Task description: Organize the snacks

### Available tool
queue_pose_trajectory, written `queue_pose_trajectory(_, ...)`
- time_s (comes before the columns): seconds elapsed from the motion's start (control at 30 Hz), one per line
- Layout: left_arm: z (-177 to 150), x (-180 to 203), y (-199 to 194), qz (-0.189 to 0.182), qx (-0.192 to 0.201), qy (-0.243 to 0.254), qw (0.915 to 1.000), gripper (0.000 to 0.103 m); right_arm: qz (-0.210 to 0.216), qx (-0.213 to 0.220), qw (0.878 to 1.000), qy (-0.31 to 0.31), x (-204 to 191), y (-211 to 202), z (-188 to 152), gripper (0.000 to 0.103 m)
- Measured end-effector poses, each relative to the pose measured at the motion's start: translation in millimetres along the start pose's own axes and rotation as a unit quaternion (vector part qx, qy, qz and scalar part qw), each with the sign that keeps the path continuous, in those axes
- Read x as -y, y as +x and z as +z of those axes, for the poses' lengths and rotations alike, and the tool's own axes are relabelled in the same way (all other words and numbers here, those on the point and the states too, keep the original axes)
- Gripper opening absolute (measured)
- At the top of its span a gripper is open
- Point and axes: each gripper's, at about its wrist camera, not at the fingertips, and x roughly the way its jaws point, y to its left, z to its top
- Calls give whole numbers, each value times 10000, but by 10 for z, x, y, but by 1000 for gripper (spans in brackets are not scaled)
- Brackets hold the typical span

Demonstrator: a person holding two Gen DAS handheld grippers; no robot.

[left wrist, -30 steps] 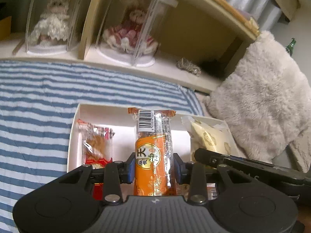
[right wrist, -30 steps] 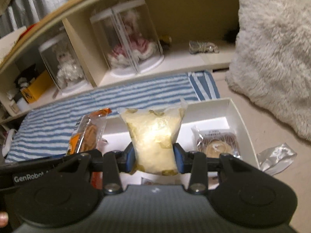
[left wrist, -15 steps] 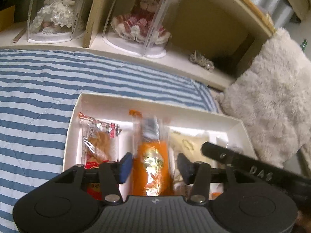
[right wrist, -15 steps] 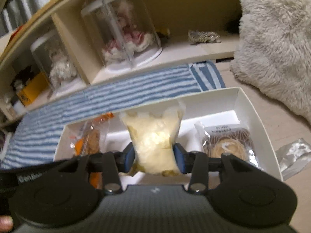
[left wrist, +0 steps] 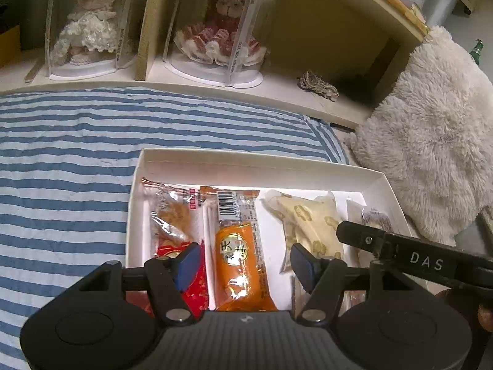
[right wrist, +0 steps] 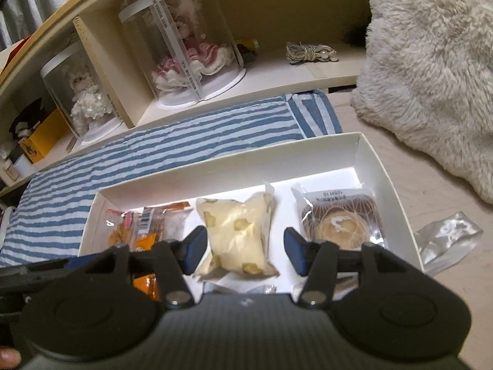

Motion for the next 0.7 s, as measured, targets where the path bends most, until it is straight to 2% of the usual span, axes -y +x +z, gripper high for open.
queue_pose_trajectory(0.3,-14,13,-296,91,22,161,9998,73,-112,90,9999,-57,-56,-226,-27,72)
queue_pose_trajectory(0.4,-27,15,-423,132,68,195,9997,82,-148,137,9998,-87,-88,-324,-47,76)
queue_pose_trajectory(0.7,-92,29,-796,282,173,299,9990,99,-230,330,9990,-199,-209,-735,-145,89)
